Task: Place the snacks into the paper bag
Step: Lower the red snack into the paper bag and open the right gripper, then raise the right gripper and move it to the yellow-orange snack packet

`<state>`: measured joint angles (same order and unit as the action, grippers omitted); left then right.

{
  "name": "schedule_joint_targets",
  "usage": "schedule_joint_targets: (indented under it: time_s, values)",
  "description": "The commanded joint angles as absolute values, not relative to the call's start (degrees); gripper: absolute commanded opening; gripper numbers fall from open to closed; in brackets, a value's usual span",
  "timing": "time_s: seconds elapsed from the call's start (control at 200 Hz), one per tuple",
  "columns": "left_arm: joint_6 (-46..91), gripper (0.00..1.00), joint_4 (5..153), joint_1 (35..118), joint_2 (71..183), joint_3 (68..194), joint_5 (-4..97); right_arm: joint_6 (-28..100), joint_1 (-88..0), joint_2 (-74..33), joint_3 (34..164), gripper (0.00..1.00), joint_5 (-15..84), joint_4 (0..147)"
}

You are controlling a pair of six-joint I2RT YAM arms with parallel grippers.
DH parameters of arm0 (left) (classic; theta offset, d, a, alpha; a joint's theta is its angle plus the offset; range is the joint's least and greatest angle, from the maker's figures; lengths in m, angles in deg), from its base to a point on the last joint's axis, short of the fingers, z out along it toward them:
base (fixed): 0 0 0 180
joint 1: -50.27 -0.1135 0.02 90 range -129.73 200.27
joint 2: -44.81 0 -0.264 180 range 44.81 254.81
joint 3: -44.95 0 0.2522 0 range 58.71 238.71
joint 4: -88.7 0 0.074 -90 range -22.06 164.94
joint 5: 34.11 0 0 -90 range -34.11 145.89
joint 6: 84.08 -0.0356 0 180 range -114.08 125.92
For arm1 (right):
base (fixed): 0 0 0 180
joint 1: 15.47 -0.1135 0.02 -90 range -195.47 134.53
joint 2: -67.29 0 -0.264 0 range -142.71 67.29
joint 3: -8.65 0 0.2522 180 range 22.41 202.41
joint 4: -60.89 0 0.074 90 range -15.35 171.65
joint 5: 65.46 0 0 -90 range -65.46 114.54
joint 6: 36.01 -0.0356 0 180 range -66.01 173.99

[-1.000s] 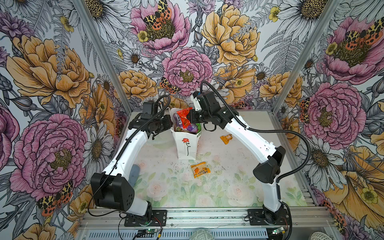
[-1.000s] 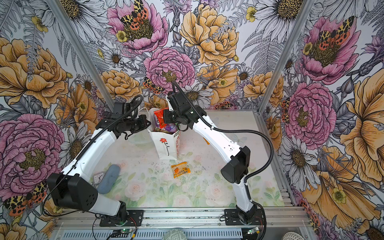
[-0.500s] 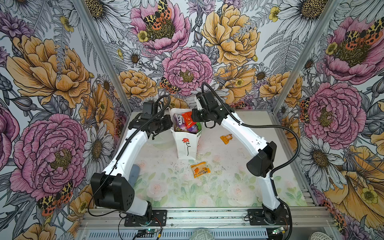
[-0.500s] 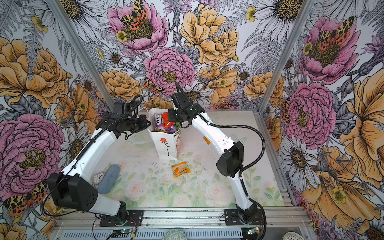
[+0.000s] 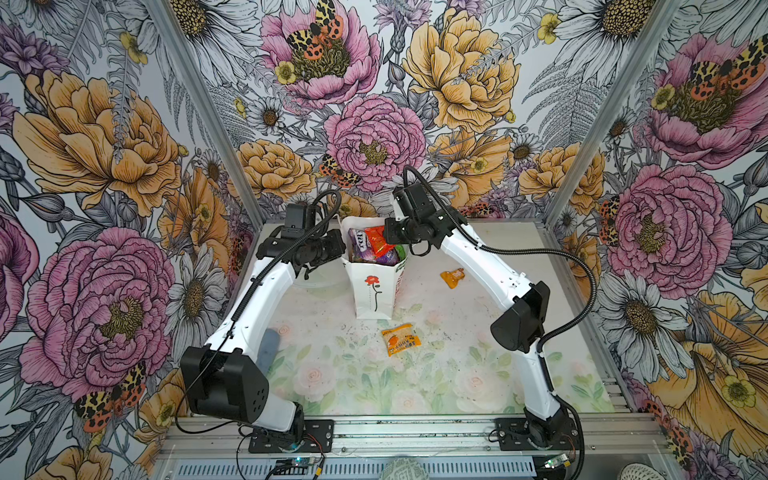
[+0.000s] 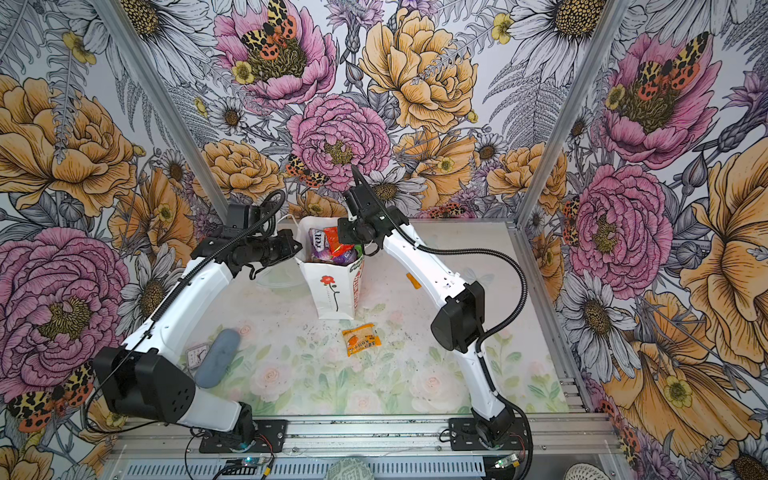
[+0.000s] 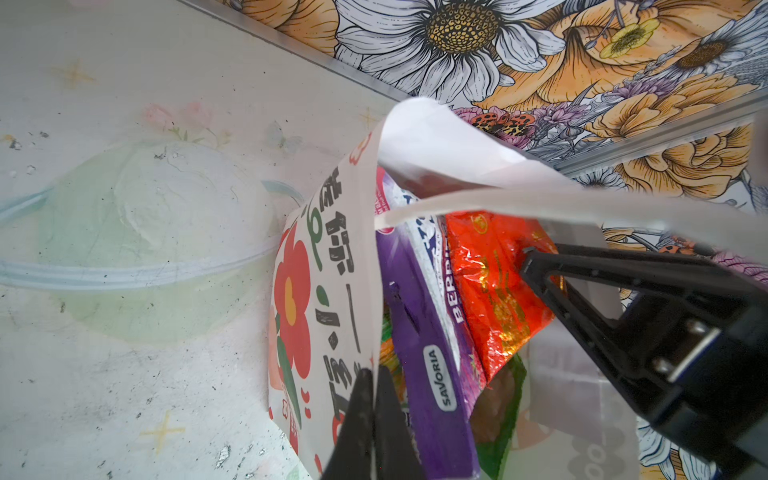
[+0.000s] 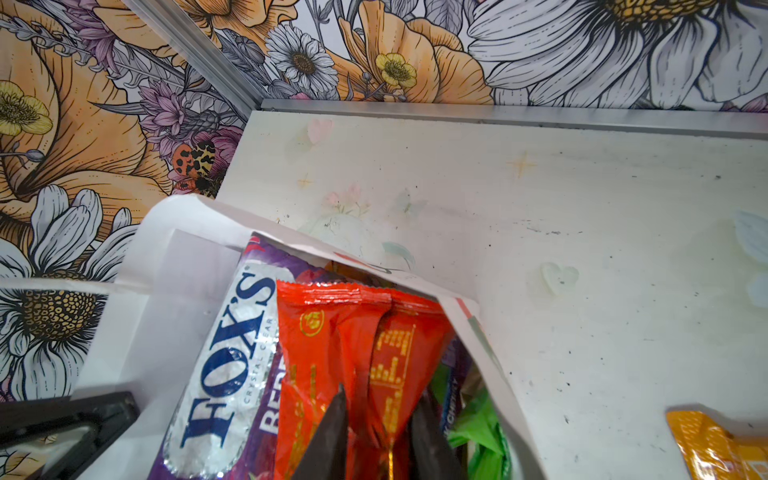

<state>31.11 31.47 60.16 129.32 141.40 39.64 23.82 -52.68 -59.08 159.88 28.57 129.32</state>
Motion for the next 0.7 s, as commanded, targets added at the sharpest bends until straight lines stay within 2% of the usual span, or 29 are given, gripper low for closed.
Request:
schedule_joint_targets:
  time_s: [0.0, 0.04, 0.32, 0.495, 0.696]
  values:
    - [30.95, 0.02, 33.57, 60.36, 127.34, 141.16, 38.4, 24.59, -53.09, -58.88, 162.24, 0.34, 27.83, 129.49]
    - [30.98, 0.02, 33.54, 60.32, 127.34, 141.14, 38.33, 24.4, -53.17, -58.37, 162.34, 0.39, 28.09, 129.44]
    - [30.95, 0.02, 33.56, 60.29, 127.34, 141.19, 38.3, 25.36, -54.65, -51.46, 162.07, 0.49, 28.62, 130.4]
    - [30.8, 0.02, 33.54, 60.21, 127.16, 141.11, 38.71, 27.73, -55.09, -46.77, 161.16, 0.51, 26.21, 133.73]
    - [30.77, 0.02, 33.54, 60.77, 127.25, 141.09, 38.93, 31.26, -55.88, -34.36, 148.93, 0.51, 22.39, 133.97]
